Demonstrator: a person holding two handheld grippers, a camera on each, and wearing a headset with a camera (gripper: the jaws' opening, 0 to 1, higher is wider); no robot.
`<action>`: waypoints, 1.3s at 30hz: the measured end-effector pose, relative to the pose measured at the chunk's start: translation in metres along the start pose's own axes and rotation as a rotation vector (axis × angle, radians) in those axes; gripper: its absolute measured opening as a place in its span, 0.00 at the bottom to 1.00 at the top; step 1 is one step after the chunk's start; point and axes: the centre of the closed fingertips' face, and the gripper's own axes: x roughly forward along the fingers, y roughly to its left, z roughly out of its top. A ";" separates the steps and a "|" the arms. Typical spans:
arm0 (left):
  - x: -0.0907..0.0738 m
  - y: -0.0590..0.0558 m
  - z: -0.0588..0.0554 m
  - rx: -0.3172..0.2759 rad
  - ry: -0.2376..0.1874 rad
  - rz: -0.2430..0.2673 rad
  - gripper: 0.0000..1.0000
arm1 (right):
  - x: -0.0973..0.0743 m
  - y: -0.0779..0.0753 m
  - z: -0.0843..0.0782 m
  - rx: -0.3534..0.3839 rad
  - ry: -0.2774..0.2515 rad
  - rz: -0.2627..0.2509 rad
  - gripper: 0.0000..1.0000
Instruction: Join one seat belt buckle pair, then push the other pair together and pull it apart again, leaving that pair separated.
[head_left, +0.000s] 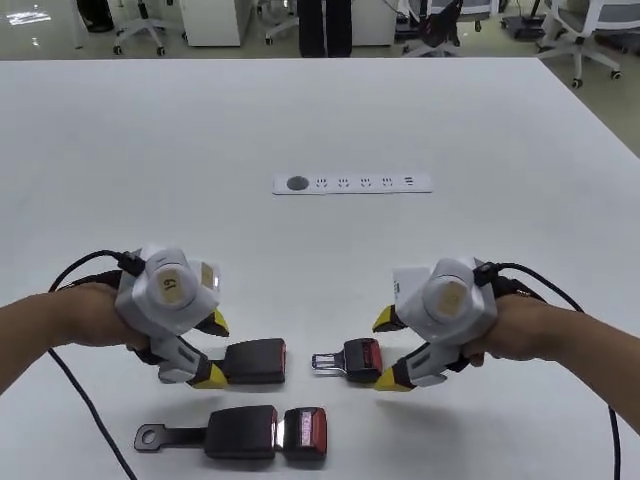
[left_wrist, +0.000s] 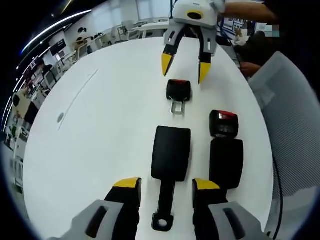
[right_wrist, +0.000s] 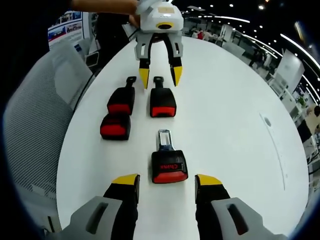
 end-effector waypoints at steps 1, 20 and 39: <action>-0.002 0.000 -0.001 -0.008 -0.005 0.003 0.43 | -0.004 0.002 0.001 0.005 -0.002 -0.003 0.43; -0.034 -0.018 -0.027 -0.214 -0.166 0.098 0.57 | -0.034 0.022 -0.015 0.113 -0.068 -0.103 0.52; -0.064 -0.055 -0.036 -0.374 -0.418 0.240 0.67 | -0.055 0.049 -0.021 0.267 -0.230 -0.223 0.66</action>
